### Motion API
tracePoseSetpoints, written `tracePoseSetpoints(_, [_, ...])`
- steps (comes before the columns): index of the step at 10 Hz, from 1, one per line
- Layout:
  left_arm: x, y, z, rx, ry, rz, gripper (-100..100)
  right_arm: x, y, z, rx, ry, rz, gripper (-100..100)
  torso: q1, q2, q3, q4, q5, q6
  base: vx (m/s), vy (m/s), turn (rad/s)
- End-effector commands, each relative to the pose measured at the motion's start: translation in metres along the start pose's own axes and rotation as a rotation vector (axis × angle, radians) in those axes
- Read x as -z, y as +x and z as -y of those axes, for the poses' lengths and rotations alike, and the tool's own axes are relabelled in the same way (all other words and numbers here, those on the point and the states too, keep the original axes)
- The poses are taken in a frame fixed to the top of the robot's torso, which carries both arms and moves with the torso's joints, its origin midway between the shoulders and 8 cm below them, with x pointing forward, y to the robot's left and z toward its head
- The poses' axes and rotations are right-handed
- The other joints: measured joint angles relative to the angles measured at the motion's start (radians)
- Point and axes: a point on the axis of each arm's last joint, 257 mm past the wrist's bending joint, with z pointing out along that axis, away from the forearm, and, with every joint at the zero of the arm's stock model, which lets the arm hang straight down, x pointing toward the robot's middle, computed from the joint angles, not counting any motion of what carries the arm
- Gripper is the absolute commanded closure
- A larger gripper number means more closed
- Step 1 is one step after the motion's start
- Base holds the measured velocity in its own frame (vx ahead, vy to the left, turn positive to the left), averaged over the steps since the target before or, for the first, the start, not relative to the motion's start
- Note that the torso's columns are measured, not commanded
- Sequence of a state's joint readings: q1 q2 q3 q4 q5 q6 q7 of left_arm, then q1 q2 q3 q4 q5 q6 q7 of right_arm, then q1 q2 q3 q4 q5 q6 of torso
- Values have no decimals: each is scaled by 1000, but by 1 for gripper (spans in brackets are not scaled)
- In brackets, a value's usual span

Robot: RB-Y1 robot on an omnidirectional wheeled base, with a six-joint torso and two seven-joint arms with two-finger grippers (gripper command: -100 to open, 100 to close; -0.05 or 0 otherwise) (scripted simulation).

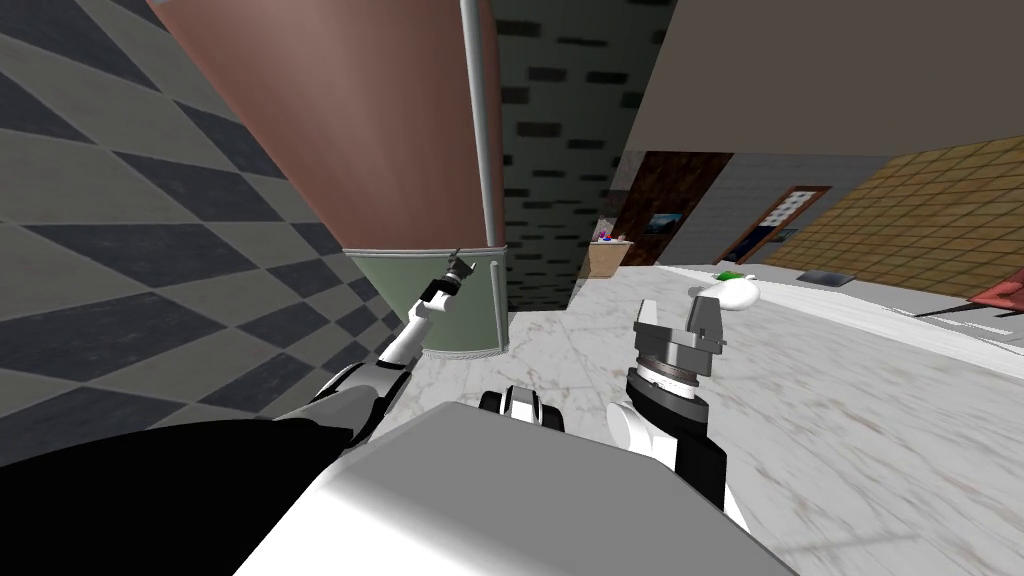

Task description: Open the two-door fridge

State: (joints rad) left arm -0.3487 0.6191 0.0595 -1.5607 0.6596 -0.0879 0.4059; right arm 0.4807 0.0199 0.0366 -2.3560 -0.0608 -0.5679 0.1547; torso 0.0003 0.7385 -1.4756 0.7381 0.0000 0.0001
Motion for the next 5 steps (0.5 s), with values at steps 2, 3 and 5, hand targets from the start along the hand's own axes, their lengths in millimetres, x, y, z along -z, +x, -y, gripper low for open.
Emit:
tracePoseSetpoints(2, [-28, -26, 21, 37, -20, 53, -100, 0, 0, 0, 0, 0, 0, 0, 0, -1, 0, 0, 0, 0, 35, -146, 46])
tracePoseSetpoints(3, [-29, -31, 20, 38, -23, 63, -100, 0, 0, 0, 0, 0, 0, 0, 0, -1, -1, 0, 0, 0, 35, -129, 33])
tracePoseSetpoints(5, [-39, -45, 29, 56, -30, 94, -100, 0, 0, 0, 0, 0, 0, 0, -1, -1, -1, 0, 0, 0, 38, -149, 45])
